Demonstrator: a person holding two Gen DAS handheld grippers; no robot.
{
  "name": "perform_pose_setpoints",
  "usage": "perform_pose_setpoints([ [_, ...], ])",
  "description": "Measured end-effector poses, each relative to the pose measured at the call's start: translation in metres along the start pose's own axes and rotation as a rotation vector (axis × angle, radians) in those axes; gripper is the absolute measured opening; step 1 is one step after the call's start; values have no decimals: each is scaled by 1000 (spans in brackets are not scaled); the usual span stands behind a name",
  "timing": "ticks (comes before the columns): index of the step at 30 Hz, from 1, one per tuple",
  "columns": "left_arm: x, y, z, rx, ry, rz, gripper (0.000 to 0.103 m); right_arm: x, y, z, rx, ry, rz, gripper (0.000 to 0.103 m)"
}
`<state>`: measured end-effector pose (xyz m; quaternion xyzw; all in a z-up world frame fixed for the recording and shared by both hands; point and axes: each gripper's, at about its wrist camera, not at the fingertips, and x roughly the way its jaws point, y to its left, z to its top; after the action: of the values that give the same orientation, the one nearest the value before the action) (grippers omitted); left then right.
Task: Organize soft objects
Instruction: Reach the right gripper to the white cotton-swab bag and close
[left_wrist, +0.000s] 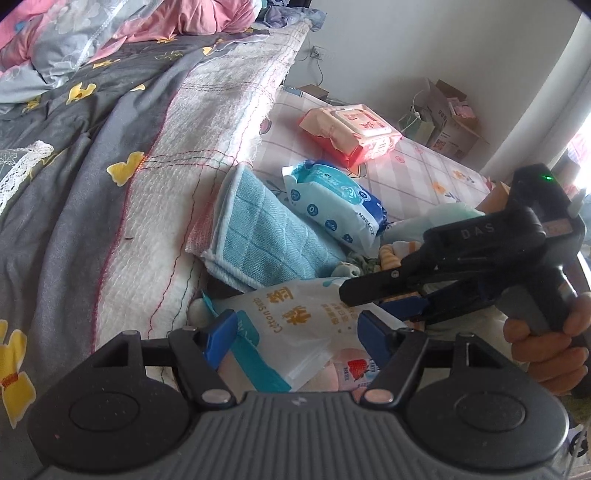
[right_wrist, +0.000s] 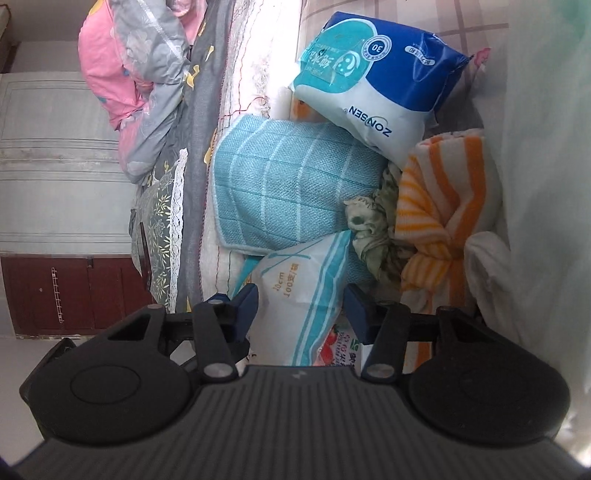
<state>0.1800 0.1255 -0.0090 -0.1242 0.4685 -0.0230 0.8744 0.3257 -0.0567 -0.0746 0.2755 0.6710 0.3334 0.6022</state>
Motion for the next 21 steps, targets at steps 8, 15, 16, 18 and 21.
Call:
perform_pose_setpoints([
  [8, 15, 9, -13, -32, 70, 20, 72, 6, 3, -4, -48, -10, -39, 38],
  [15, -8, 3, -17, -20, 0, 14, 64, 1, 13, -10, -86, -33, -27, 33],
  [16, -11, 1, -18, -16, -9, 11, 64, 1, 16, -12, -94, -37, -24, 32],
  [18, -17, -2, -18, -19, -29, 5, 63, -3, 20, -14, -106, -46, -16, 32],
  [21, -29, -8, -18, -13, -62, -7, 63, -11, 25, -17, -118, -61, 0, 31],
])
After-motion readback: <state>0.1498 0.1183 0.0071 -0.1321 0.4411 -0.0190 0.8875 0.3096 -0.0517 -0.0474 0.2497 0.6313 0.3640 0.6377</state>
